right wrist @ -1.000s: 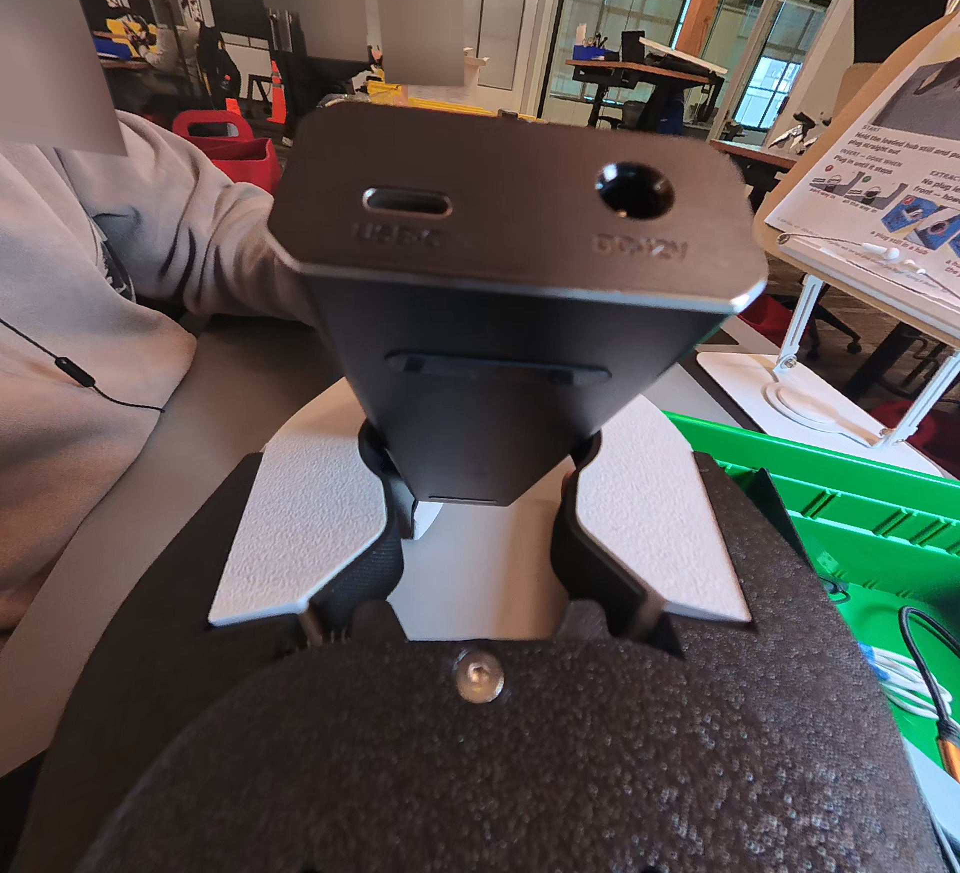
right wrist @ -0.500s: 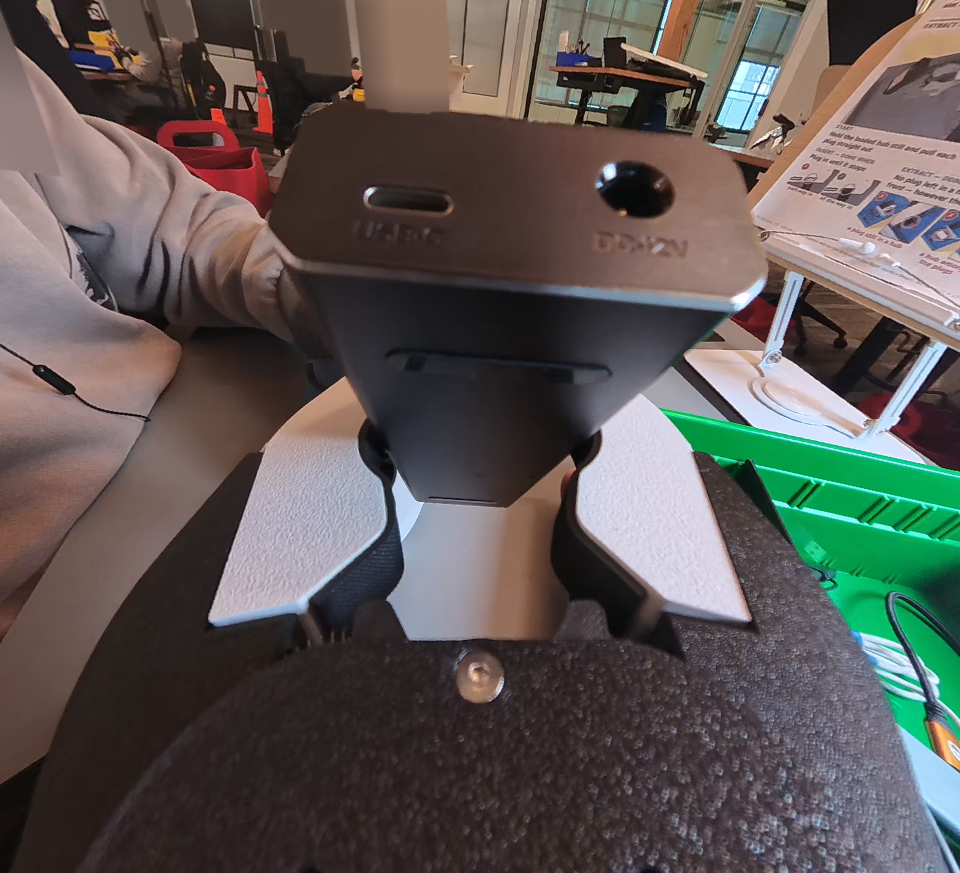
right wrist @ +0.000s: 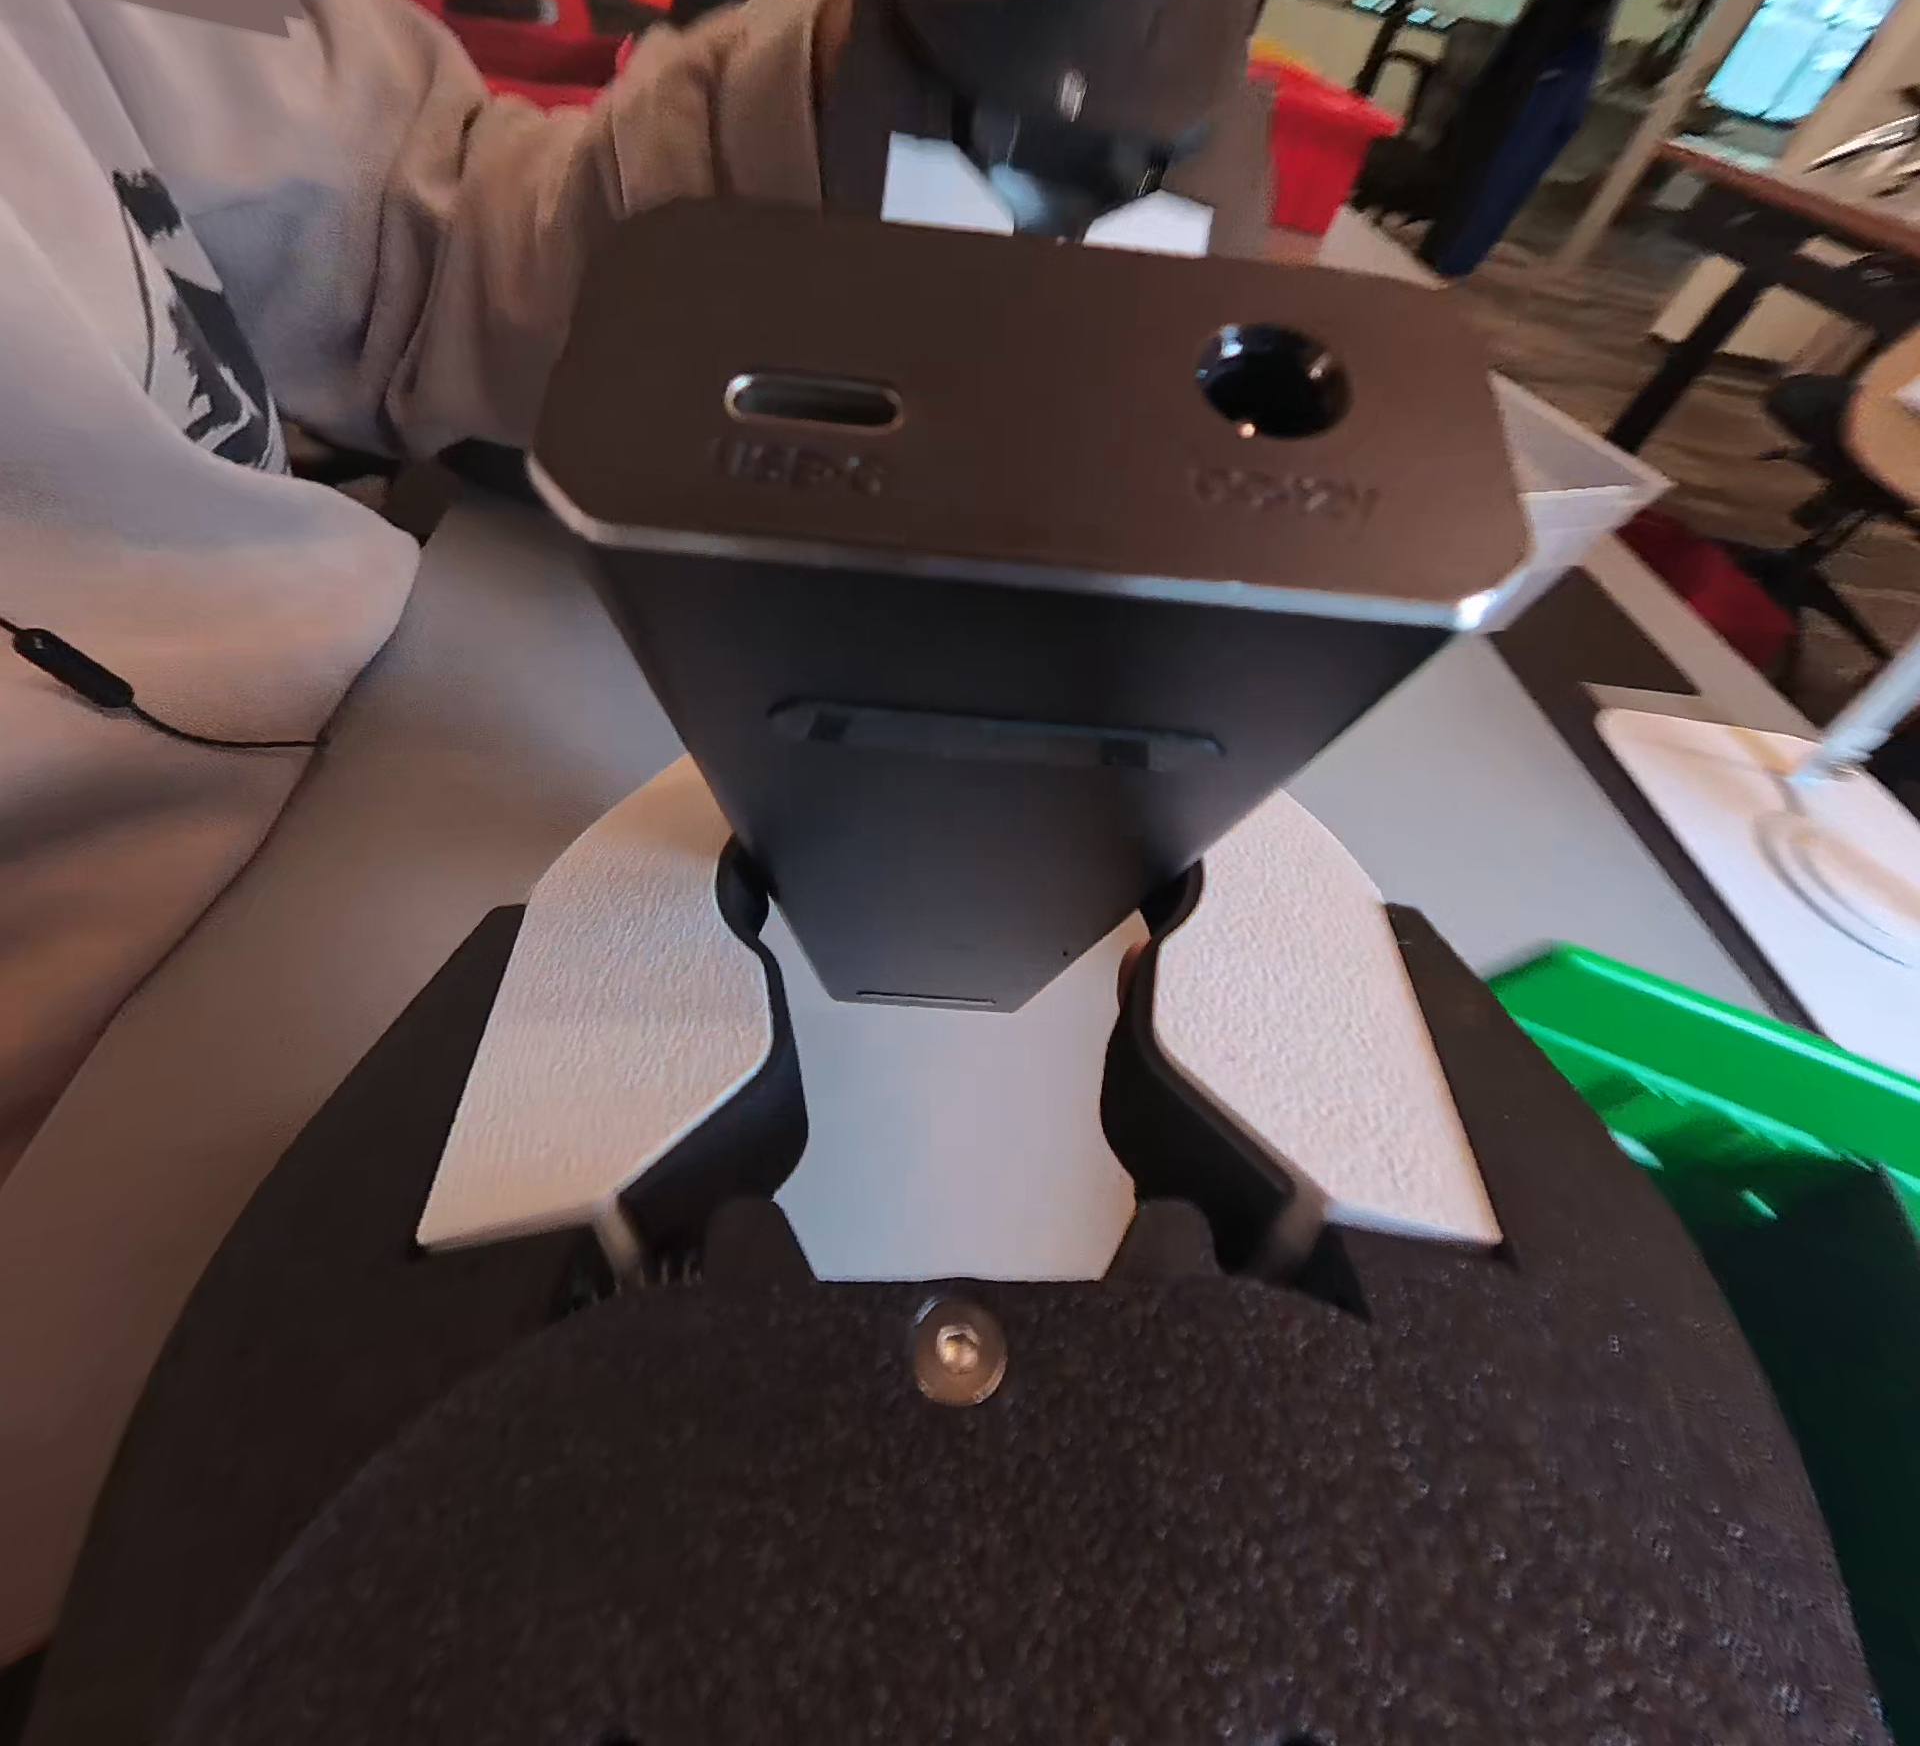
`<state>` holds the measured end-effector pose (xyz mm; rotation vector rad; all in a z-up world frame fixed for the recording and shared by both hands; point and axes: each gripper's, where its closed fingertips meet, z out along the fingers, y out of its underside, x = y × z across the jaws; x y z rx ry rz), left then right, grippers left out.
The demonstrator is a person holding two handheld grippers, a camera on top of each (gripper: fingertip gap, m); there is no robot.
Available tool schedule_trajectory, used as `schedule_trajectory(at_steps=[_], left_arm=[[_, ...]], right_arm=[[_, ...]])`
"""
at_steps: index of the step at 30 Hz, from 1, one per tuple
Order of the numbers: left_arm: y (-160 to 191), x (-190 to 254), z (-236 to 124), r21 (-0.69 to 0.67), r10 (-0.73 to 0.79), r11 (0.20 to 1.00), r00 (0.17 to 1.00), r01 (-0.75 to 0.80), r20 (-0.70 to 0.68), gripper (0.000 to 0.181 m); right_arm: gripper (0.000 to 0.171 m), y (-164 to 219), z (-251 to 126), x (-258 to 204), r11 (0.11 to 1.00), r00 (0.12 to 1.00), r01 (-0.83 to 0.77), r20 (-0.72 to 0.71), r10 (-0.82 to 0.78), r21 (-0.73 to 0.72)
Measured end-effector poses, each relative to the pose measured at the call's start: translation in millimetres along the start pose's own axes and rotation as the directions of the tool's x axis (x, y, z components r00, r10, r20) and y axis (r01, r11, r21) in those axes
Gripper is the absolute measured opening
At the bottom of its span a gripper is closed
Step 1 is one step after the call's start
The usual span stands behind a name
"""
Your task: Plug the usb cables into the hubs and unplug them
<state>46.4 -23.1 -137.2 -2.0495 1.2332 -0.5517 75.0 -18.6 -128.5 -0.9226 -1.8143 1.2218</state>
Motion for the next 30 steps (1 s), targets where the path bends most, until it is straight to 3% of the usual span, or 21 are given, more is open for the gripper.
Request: schedule_trajectory(at_steps=[9, 23, 30], left_arm=[[14, 17, 2, -0.154, 0.059, 0.986, 0.998, -0.059, 0.000, 0.015], [27, 20, 4, -0.225, 0.062, 0.972, 0.998, -0.065, -0.018, 0.015], [38, 20, 12, -0.322, 0.103, 0.942, 0.995, -0.092, 0.018, 0.015]], right_arm=[[0.070, 18, 54, -22, 0.990, 0.996, 0.028, 0.083, -0.016, -0.135], [0.070, 43, 62, -21, 0.918, 0.985, 0.165, 0.019, -0.170, -0.360], [0.070, 46, 64, -25, 0.906, 0.985, 0.169, 0.030, -0.170, -0.388]])
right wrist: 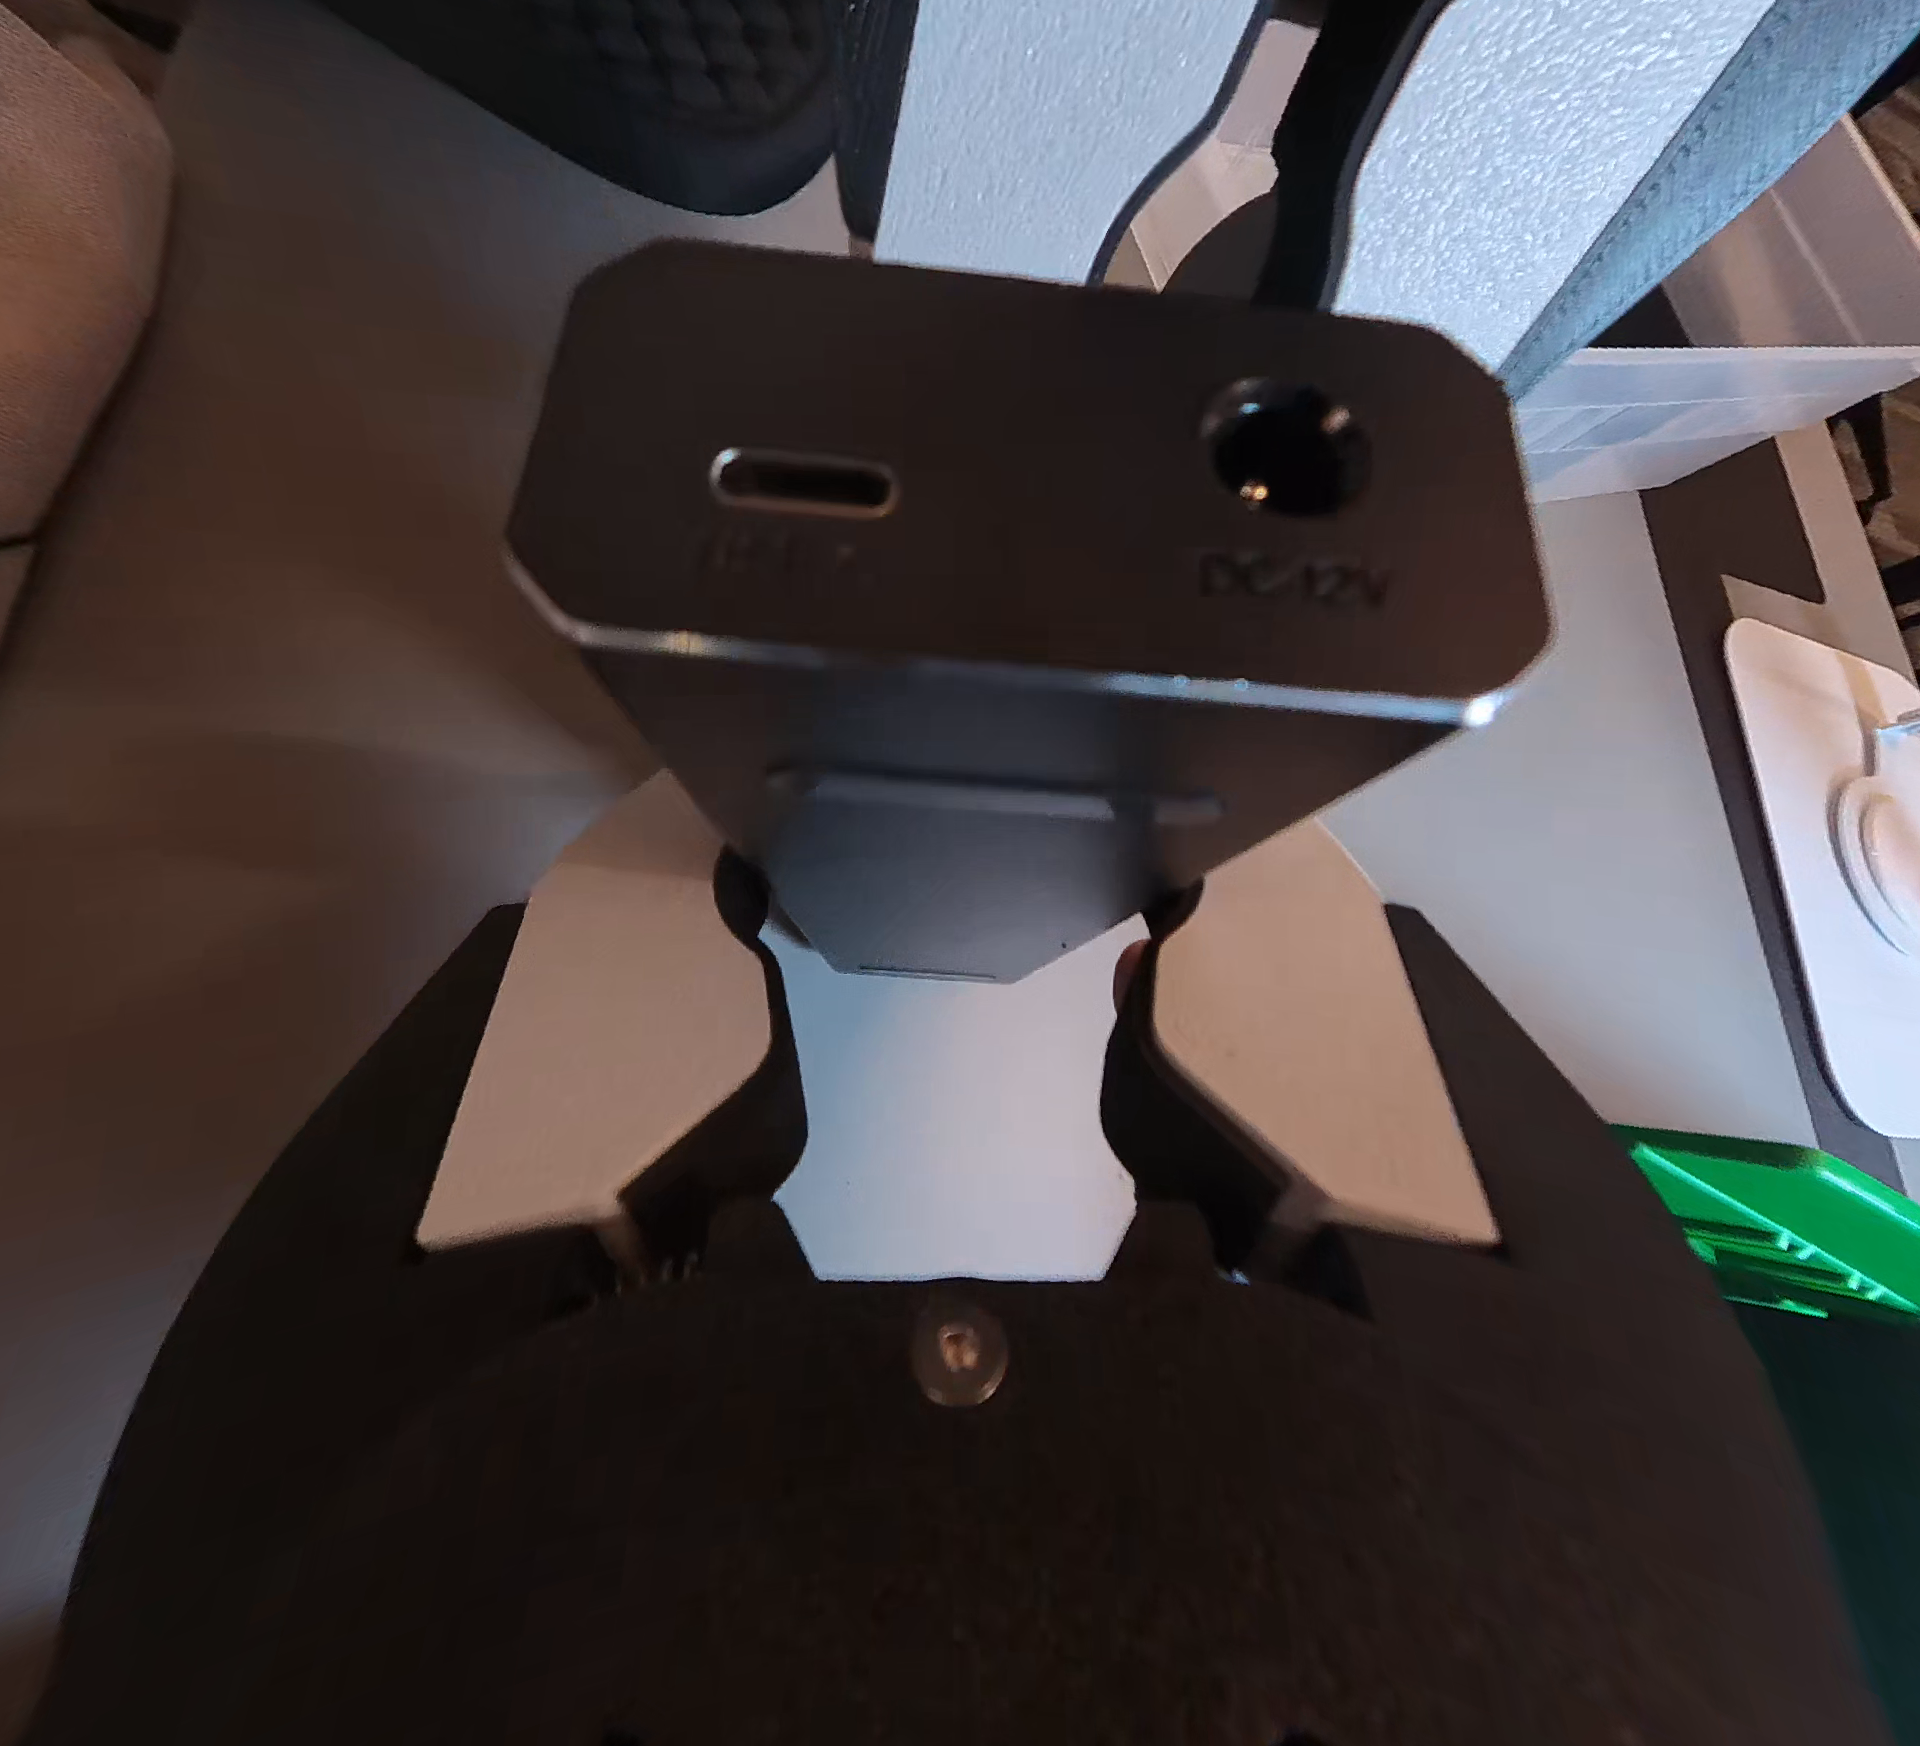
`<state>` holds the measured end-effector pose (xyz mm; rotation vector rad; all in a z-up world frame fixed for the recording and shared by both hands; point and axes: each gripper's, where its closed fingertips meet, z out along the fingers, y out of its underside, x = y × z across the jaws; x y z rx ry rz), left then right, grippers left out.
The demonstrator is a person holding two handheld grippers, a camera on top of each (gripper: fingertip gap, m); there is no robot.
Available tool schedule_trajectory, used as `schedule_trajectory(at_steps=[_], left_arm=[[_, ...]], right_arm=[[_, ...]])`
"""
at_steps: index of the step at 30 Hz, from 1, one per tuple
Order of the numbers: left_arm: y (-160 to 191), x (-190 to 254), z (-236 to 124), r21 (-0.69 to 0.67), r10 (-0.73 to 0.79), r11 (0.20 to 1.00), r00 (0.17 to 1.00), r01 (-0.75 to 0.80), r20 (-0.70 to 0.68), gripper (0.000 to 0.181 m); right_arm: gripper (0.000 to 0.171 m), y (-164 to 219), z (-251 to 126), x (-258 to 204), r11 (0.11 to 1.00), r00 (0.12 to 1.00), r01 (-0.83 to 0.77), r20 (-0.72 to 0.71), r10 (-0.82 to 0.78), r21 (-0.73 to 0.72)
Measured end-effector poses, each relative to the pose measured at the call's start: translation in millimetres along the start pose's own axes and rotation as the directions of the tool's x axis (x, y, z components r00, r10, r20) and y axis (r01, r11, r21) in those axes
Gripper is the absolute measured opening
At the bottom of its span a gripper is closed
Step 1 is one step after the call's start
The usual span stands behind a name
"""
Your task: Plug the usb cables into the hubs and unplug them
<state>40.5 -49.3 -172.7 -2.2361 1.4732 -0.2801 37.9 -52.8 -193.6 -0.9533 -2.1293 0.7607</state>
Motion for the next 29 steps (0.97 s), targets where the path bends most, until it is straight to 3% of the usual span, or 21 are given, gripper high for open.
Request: schedule_trajectory(at_steps=[7, 22, 25, 29], left_arm=[[-1, 3, -2, -0.040, 0.043, 0.998, 0.997, -0.041, 0.058, 0.015], [-16, -9, -4, 0.121, 0.067, 0.990, 0.995, -0.075, 0.070, 0.015], [-30, -16, -29, 0.284, 0.065, 0.955, 0.993, -0.091, 0.101, 0.017], [-18, -71, -115, 0.502, -0.136, 0.862, 0.927, -0.062, 0.349, 0.034]], right_arm=[[0.070, 4, 4, -3, 0.998, 1.000, 0.009, -0.009, -0.009, -0.054], [0.070, 4, 0, 12, 0.998, 0.996, -0.059, -0.064, 0.059, -0.004], [0.070, -12, -15, 20, 0.988, 0.991, -0.101, -0.078, 0.110, 0.114], [0.070, -15, -42, 35, 0.965, 0.977, -0.137, -0.130, 0.169, 0.223]])
